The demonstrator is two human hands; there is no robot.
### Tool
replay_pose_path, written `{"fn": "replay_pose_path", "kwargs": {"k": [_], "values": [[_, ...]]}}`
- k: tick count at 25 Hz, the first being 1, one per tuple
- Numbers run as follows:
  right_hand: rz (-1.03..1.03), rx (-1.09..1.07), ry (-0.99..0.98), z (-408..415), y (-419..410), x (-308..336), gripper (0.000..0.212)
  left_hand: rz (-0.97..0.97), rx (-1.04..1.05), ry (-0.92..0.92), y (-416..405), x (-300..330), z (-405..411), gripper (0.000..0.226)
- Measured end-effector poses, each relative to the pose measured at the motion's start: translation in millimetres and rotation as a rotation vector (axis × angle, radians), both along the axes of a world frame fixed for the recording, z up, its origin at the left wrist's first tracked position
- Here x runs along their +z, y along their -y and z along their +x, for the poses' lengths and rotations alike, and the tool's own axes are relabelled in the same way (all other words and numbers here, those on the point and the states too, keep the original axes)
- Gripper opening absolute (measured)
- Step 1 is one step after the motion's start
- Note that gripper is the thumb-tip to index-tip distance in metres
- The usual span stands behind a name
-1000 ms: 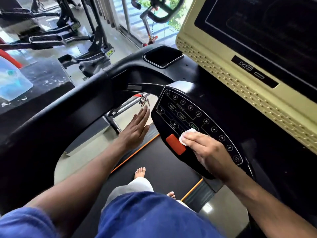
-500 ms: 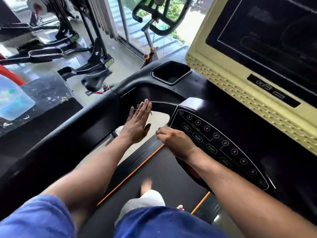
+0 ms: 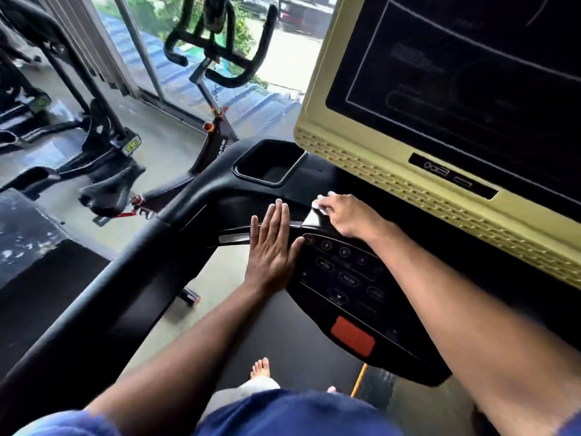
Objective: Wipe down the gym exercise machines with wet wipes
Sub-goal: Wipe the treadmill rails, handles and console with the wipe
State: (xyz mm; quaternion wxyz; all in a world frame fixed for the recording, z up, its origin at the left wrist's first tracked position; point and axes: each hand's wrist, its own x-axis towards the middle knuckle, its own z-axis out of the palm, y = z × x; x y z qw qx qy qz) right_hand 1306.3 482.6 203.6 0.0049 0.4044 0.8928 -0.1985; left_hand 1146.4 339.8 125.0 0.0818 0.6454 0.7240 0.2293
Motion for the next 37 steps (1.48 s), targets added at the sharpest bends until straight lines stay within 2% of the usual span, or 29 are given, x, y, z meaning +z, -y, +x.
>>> {"fn": "replay_pose_path", "kwargs": {"k": [2, 4, 7, 9, 12, 15, 19, 23, 28, 30, 33, 37], "values": [[0.100, -0.103, 0.068, 8.8, -13.5, -4.9, 0.032, 0.017, -0.023, -0.022, 1.1, -2.8, -5.0, 0.081], [0.189, -0.121, 0.035, 11.1, -5.8, -1.3, 0.024, 0.006, -0.042, -0.024, 0.3, -2.2, -8.5, 0.082], [0.084, 0.050, -0.130, 21.6, 22.6, 22.1, 0.018, -0.017, -0.010, -0.023, -0.5, 1.1, -3.7, 0.079], [0.072, 0.146, -0.152, 45.3, 27.9, 29.8, 0.021, -0.044, 0.015, 0.002, -0.6, 4.2, 0.2, 0.077], [0.155, 0.012, -0.027, 71.6, 3.4, 20.7, 0.020, -0.083, 0.057, 0.033, -0.5, 7.3, 4.1, 0.078], [0.065, -0.115, -0.049, 52.9, -15.5, 12.8, 0.022, -0.125, 0.083, 0.069, -0.9, 13.8, 10.6, 0.082], [-0.019, 0.070, -0.150, 29.5, 12.4, 25.5, 0.020, -0.152, 0.129, 0.140, 2.8, 24.7, 25.2, 0.087], [-0.036, 0.230, -0.213, 86.1, 33.8, 41.6, 0.014, -0.052, 0.161, 0.233, 10.5, 20.8, 61.9, 0.081], [0.025, -0.061, -0.205, 123.7, 16.9, 13.4, 0.015, -0.014, 0.271, 0.211, 4.4, 19.9, 93.8, 0.081], [0.066, -0.068, -0.239, 124.8, 22.8, 8.6, 0.016, 0.008, 0.273, 0.125, 1.9, 20.6, 114.8, 0.078], [-0.071, 0.020, -0.375, 154.1, 35.1, 7.4, 0.022, 0.051, 0.309, 0.069, -0.7, 19.4, 136.7, 0.074], [-0.028, -0.173, -0.283, 185.5, 18.8, -9.1, 0.021, 0.110, 0.343, -0.006, -0.5, 11.3, 137.8, 0.071]]}}
